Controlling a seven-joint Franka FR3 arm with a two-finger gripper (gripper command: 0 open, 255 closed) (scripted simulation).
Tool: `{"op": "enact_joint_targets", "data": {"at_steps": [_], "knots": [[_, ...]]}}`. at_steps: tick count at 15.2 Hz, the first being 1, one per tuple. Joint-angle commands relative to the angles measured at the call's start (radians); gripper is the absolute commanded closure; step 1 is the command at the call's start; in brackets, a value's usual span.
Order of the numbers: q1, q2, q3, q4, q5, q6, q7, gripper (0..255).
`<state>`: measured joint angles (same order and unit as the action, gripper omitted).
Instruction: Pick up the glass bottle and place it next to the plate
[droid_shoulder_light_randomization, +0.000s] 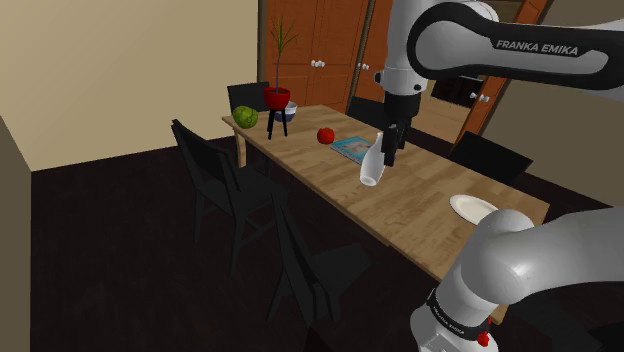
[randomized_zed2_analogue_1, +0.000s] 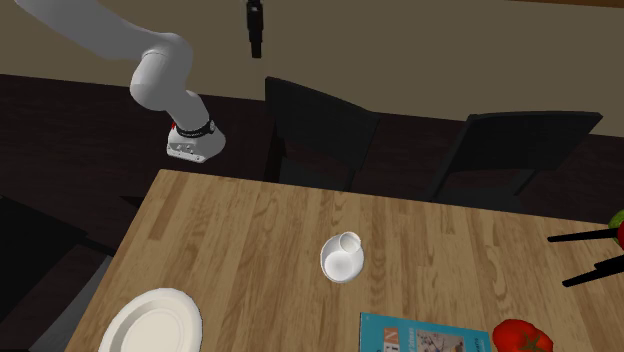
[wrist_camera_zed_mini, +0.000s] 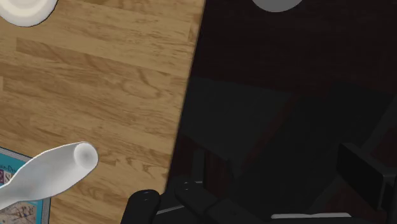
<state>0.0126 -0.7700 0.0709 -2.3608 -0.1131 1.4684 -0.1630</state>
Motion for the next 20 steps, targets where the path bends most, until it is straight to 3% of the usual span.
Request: {"op": "enact_joint_targets", "data": {"at_steps": [1,11,20], "knots": [[0.000,0.000,0.000,0.000,0.000,0.000,0.000,0],[-0.072,0.177,-0.214,0.044,-0.101,0.203,-0.197,0],[-0.106,0.427,-0.392,0.191,-0.090,0.361,-0.386,0]]}}
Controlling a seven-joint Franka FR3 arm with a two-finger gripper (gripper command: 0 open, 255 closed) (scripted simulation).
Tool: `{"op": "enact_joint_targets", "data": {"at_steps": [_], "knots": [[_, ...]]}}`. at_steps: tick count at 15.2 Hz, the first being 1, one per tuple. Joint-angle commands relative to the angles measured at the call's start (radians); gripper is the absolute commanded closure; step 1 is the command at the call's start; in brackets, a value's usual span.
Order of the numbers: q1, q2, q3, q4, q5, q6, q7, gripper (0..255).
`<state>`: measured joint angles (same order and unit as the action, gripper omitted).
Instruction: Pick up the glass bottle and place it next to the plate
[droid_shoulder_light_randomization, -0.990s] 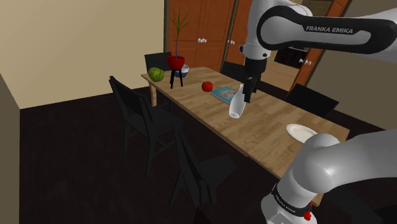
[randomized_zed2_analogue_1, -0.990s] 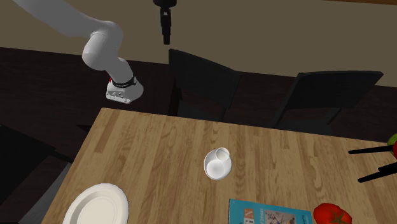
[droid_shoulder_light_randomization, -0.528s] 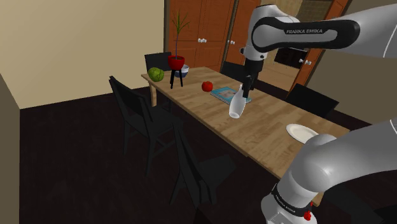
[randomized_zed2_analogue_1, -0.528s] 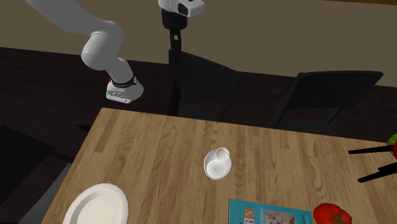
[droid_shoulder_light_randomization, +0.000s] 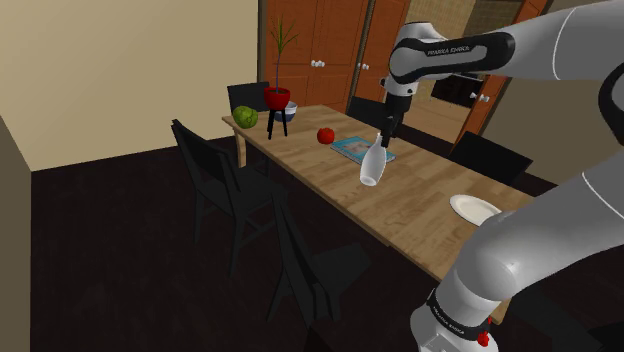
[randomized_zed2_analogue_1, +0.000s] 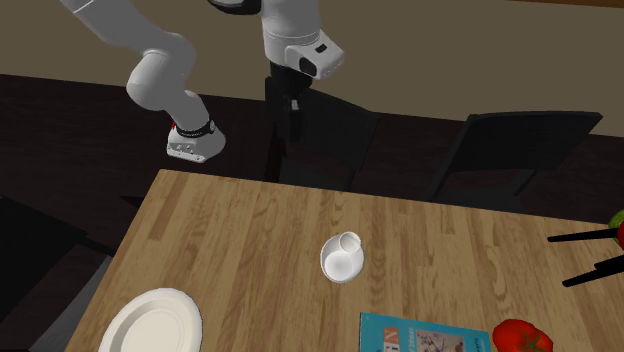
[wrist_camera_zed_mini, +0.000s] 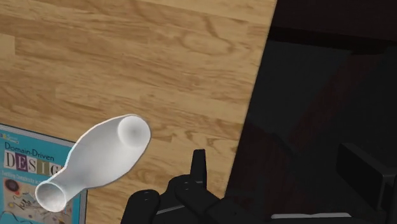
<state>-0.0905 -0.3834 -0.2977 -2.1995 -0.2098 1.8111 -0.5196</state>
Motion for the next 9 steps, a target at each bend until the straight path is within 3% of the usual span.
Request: {"op": "enact_joint_targets", "data": {"at_steps": [1,9], "knots": [[-0.006,0.073,-0.043,0.052,0.016,0.033,-0.053,0],[-0.041,0.365,-0.170,0.279,0.163,0.106,-0.262,0]]}}
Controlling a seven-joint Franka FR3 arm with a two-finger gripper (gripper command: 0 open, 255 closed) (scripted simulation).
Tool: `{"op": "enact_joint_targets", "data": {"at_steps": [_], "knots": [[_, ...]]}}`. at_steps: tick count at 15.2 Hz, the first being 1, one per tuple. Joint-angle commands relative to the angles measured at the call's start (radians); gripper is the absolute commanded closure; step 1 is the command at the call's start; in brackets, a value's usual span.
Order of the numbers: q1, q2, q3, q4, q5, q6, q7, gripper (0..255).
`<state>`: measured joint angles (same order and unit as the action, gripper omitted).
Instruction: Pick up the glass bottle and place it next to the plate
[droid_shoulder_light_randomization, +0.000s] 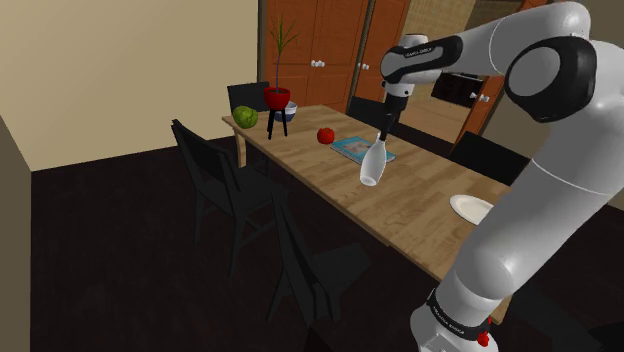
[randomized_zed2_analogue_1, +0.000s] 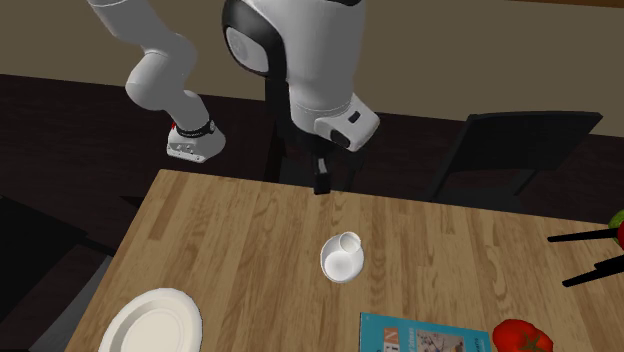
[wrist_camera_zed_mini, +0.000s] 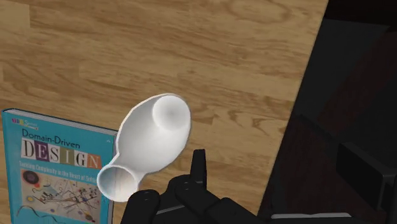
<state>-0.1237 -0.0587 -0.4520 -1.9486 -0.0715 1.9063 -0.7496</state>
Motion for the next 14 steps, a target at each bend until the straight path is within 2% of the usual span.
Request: {"op": "enact_joint_targets", "data": {"at_steps": [1,5,10,11,14], "knots": [[-0.017,0.081,-0.026,0.063,0.051,0.013,-0.060,0],[-0.073,0.250,-0.053,0.222,0.165,0.004,-0.168,0],[-0.183,0.474,-0.046,0.472,0.302,-0.052,-0.272,0],[-0.196,0.496,-0.042,0.500,0.313,-0.060,-0.279,0],[-0.194,0.503,-0.038,0.468,0.317,-0.023,-0.282,0]]}}
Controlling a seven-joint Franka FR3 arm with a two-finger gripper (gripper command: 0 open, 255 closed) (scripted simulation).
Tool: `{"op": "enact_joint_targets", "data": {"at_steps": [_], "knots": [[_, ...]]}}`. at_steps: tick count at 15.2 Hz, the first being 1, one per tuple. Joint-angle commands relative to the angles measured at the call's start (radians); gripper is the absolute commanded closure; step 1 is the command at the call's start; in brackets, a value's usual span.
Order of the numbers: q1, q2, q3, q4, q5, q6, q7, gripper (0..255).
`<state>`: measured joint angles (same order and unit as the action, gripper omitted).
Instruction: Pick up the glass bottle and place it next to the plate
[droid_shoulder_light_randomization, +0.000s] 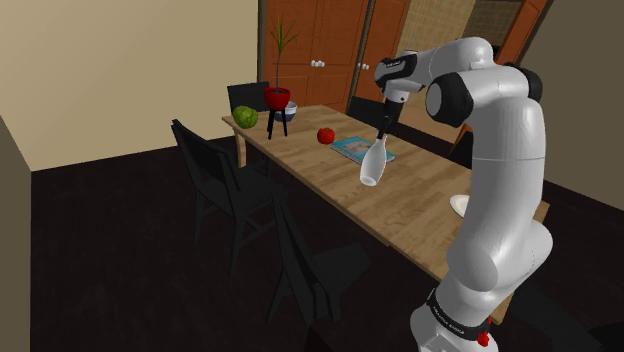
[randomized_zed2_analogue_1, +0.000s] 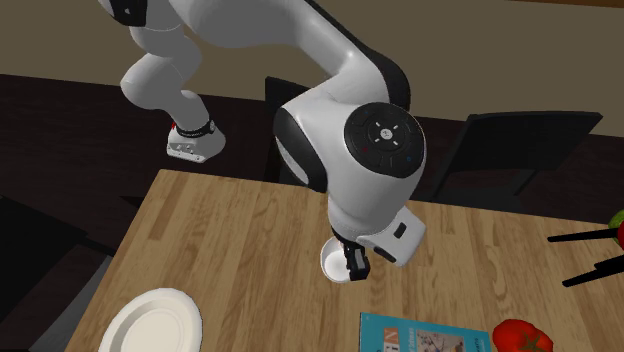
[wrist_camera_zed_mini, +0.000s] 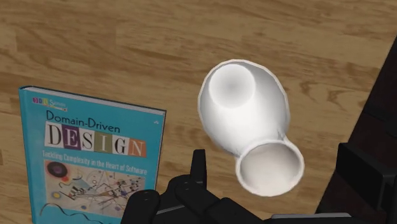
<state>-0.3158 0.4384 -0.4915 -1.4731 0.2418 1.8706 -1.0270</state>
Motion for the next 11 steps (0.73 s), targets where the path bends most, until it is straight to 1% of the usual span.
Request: {"op": "enact_joint_targets", "data": {"at_steps": [1,5,11], "knots": [[-0.002,0.008,0.002,-0.017,0.006,0.024,-0.006,0],[0.000,0.019,0.006,-0.050,0.013,0.066,-0.011,0],[0.000,0.019,0.006,-0.050,0.013,0.066,-0.011,0]]}}
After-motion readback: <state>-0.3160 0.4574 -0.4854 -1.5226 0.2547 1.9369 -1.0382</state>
